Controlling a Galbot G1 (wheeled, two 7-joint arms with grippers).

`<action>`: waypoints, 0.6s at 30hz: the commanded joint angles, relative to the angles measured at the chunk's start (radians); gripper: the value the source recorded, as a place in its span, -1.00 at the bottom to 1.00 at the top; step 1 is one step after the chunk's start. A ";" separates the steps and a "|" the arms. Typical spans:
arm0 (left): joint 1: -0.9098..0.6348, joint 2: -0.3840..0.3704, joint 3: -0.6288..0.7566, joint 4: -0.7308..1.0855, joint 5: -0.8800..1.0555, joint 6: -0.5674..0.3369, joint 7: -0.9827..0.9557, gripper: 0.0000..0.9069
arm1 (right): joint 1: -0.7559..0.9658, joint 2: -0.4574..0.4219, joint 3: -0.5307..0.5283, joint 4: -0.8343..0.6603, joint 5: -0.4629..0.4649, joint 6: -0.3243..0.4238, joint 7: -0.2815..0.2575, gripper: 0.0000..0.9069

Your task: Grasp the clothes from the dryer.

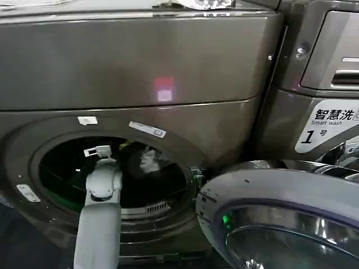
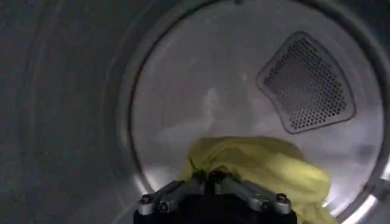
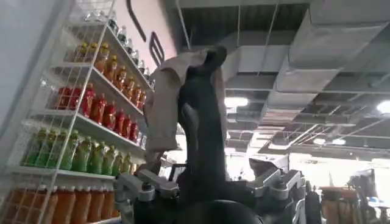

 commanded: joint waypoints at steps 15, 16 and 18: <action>0.057 -0.003 0.006 -0.067 -0.101 0.038 -0.090 -1.00 | -0.007 0.003 0.006 0.006 0.033 0.011 0.010 1.00; 0.057 -0.003 0.006 -0.067 -0.101 0.037 -0.087 -1.00 | -0.009 0.004 0.006 0.008 0.033 0.011 0.010 1.00; 0.058 -0.002 0.007 -0.069 -0.097 0.038 -0.080 -1.00 | -0.009 0.005 0.006 0.009 0.033 0.011 0.010 1.00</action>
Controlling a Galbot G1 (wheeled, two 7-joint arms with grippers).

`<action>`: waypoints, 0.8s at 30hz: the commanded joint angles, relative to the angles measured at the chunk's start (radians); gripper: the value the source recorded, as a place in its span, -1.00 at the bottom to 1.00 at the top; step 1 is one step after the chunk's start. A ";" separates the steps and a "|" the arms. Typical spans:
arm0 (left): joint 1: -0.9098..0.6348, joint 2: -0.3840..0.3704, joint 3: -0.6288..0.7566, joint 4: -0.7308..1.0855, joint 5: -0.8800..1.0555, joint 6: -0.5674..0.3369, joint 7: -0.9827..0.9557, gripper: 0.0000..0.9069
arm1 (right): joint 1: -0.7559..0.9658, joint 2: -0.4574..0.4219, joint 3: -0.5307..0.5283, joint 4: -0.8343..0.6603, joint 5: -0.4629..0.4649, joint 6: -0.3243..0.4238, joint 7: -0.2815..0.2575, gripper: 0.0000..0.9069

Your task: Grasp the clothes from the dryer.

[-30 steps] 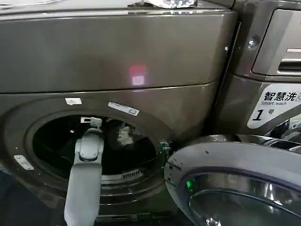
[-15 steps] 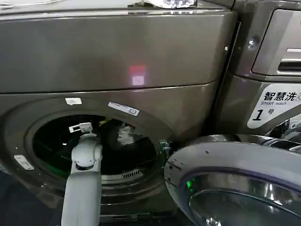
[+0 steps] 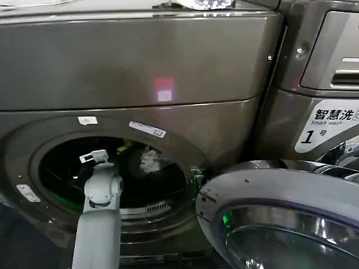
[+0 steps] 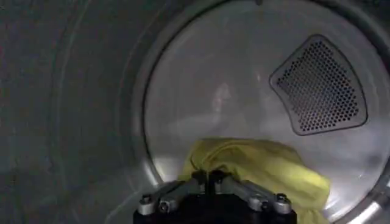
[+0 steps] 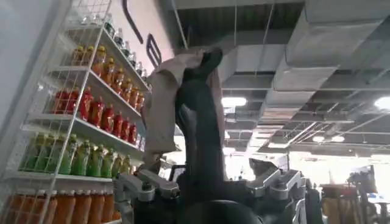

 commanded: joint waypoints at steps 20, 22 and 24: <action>0.014 -0.003 0.018 -0.011 -0.008 0.006 0.008 -1.00 | 0.000 -0.004 0.024 0.027 0.017 -0.059 0.033 1.00; 0.014 -0.003 0.018 -0.011 -0.007 0.007 0.010 -1.00 | 0.002 -0.004 0.024 0.029 0.016 -0.063 0.035 1.00; 0.014 -0.002 0.019 -0.012 -0.007 0.008 0.013 -1.00 | 0.004 -0.004 0.024 0.032 0.016 -0.068 0.035 1.00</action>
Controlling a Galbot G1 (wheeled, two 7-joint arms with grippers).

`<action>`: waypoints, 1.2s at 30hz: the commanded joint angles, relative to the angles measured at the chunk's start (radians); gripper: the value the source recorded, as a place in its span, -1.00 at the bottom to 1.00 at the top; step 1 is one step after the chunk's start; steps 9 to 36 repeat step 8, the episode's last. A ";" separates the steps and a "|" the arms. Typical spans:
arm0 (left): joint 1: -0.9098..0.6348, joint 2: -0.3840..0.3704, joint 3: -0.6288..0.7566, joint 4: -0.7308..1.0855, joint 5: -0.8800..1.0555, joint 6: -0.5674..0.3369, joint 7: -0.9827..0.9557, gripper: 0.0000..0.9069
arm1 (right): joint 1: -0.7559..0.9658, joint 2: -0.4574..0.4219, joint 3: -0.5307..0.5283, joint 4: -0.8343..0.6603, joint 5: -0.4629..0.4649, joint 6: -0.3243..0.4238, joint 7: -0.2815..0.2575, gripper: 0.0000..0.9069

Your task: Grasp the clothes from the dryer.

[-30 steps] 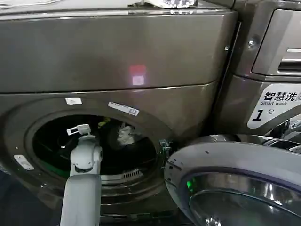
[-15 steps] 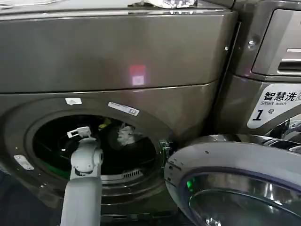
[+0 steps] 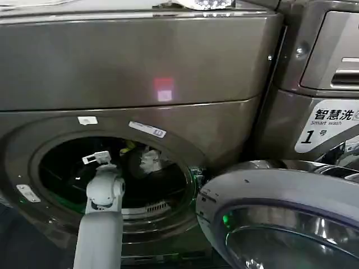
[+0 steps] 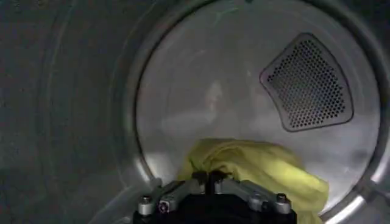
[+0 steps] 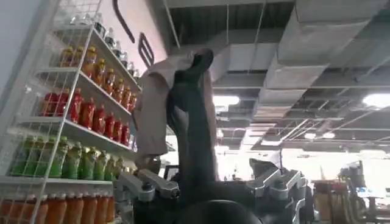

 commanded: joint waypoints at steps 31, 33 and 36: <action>0.004 0.001 0.002 -0.004 -0.001 0.002 0.009 -1.00 | 0.004 -0.005 0.002 0.016 -0.001 -0.043 0.011 1.00; 0.004 0.001 0.002 -0.004 -0.001 0.002 0.009 -1.00 | 0.004 -0.005 0.002 0.016 -0.001 -0.043 0.011 1.00; 0.004 0.001 0.002 -0.004 -0.001 0.002 0.009 -1.00 | 0.004 -0.005 0.002 0.016 -0.001 -0.043 0.011 1.00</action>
